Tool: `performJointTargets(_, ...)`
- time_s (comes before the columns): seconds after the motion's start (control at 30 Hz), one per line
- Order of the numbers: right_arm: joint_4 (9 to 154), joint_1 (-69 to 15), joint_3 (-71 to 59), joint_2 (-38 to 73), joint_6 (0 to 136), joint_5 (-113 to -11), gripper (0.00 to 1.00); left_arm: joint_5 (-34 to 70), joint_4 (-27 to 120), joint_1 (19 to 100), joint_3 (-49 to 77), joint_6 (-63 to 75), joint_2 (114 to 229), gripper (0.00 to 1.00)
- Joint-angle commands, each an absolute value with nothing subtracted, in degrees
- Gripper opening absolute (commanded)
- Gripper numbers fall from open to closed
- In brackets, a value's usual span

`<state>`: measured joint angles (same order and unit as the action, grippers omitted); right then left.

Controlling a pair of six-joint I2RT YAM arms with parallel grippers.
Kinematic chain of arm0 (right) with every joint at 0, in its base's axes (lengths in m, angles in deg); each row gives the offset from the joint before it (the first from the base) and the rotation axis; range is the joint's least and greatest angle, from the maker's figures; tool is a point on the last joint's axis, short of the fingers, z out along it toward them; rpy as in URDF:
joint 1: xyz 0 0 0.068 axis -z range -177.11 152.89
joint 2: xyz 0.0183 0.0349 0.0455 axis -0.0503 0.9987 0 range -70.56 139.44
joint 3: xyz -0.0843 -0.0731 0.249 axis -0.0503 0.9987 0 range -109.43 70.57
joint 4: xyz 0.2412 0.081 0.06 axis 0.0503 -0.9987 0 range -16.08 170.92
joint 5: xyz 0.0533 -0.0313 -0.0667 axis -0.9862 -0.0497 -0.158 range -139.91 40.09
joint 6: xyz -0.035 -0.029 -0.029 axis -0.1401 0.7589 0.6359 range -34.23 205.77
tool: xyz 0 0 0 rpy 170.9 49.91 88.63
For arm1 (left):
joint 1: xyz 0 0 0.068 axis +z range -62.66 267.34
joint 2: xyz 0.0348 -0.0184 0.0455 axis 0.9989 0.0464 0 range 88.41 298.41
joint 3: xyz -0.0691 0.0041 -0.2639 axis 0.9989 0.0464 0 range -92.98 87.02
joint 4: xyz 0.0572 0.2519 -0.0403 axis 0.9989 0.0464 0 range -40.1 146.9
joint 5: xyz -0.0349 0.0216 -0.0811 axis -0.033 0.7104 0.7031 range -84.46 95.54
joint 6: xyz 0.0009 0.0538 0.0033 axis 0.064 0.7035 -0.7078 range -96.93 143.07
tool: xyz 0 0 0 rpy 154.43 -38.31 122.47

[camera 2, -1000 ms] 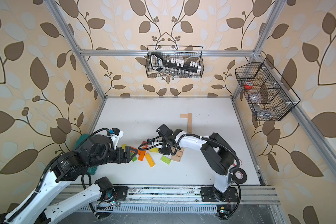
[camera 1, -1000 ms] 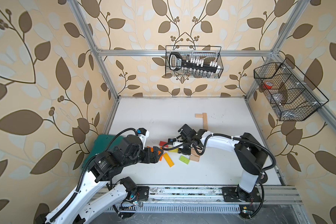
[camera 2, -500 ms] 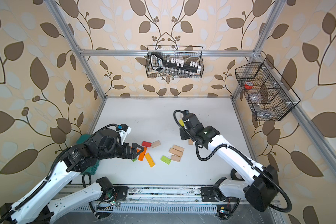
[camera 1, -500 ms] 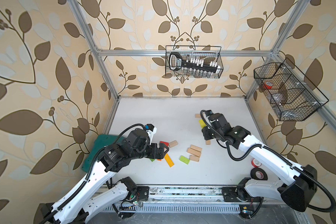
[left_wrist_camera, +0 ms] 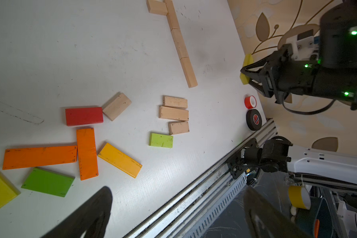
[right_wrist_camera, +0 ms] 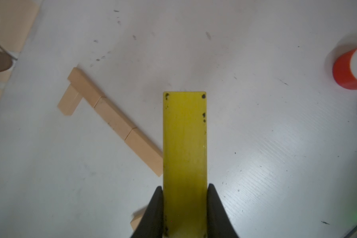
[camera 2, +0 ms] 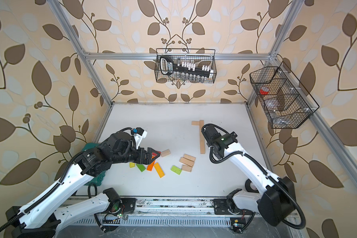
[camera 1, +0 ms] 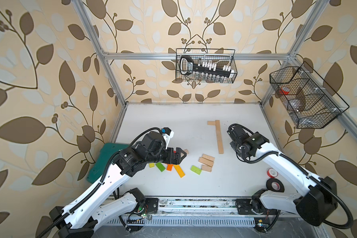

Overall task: Assemble a giraffe with building blocks
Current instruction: Assemble the building block at the center of the board.

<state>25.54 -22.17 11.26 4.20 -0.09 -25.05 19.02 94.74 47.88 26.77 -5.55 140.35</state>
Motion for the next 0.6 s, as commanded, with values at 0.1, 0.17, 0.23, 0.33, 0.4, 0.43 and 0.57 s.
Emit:
performJointTargets(0.1,31.1,-15.8,14.4,8.1,-17.4,-26.8,0.0,19.6,91.6,47.4,24.2,-5.5,142.1,0.99)
performJointTargets(0.17,33.6,-14.8,15.3,10.3,-19.7,-27.4,0.0,19.5,91.7,47.4,24.1,-5.5,142.4,0.99)
performJointTargets(0.23,34.2,-14.5,14.9,13.2,-21.5,-27.8,0.0,19.3,91.9,47.4,24.1,-5.4,142.6,0.99)
performJointTargets(0.33,35.9,-14.5,14.0,18.0,-23.6,-29.4,0.0,19.1,92.3,47.4,24.2,-5.2,142.8,0.99)
performJointTargets(0.4,37.1,-14.5,13.6,20.6,-25.0,-30.7,0.0,19.1,92.4,47.4,24.3,-5.2,142.8,0.99)
performJointTargets(0.43,38.1,-14.5,13.5,21.9,-25.4,-31.7,0.0,19.0,92.4,47.4,24.4,-5.2,142.8,0.99)
performJointTargets(0.57,41.3,-14.7,13.1,26.0,-27.3,-34.6,0.0,18.6,92.5,47.4,24.7,-5.3,142.6,0.99)
